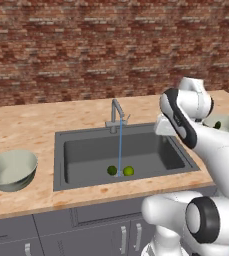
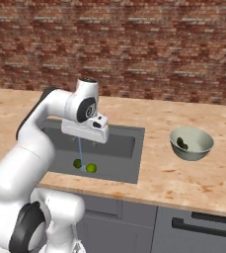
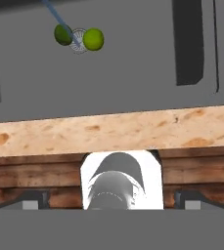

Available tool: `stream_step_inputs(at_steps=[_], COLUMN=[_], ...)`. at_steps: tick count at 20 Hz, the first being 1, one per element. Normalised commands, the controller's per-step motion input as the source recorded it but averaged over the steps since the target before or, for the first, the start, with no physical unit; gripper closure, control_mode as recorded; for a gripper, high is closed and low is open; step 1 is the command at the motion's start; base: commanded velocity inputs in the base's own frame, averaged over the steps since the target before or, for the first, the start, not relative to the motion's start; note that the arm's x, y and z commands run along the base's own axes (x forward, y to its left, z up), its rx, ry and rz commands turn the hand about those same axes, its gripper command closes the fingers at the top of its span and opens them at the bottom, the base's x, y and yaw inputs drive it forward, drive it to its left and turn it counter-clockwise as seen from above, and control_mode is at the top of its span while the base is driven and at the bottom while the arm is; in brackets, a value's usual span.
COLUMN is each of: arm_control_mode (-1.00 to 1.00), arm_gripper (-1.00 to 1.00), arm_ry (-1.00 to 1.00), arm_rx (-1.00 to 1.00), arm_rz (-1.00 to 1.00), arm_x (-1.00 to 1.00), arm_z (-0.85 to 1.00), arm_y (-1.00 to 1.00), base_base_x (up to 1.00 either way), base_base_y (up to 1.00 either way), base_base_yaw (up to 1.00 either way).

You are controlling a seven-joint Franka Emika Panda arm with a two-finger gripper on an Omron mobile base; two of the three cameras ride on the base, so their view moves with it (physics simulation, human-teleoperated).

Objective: Pick the limes from the sink and place them in one bowl. Place the squash in the other bowl. Then turn off the sink faucet.

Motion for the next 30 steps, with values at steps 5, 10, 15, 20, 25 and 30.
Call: stream_step_inputs(at_steps=[5, 10, 15, 20, 25, 30], arm_control_mode=[-1.0, -1.0, -1.0, -1.0, -1.0, -1.0], arm_gripper=[-1.0, -1.0, -1.0, -1.0, -1.0, -1.0], arm_ry=[0.07, 0.02, 0.01, 0.07, 0.06, 0.06], arm_rx=[0.0, 0.01, 0.06, 0.1, 0.09, 0.07], arm_rz=[0.0, 0.0, 0.0, 0.0, -0.01, -0.06], arm_x=[0.34, 0.32, 0.33, 0.31, 0.16, 0.08], arm_z=[-0.34, -0.3, -0.31, -0.36, -0.36, -0.35], arm_y=[0.22, 0.15, 0.01, 0.0, 0.0, 0.01], base_base_x=[0.0, 0.0, 0.0, 0.0, 0.0, 0.0], base_base_y=[0.0, 0.0, 0.0, 0.0, 0.0, 0.0], base_base_yaw=[0.0, 0.0, 0.0, 0.0, 0.0, 0.0])
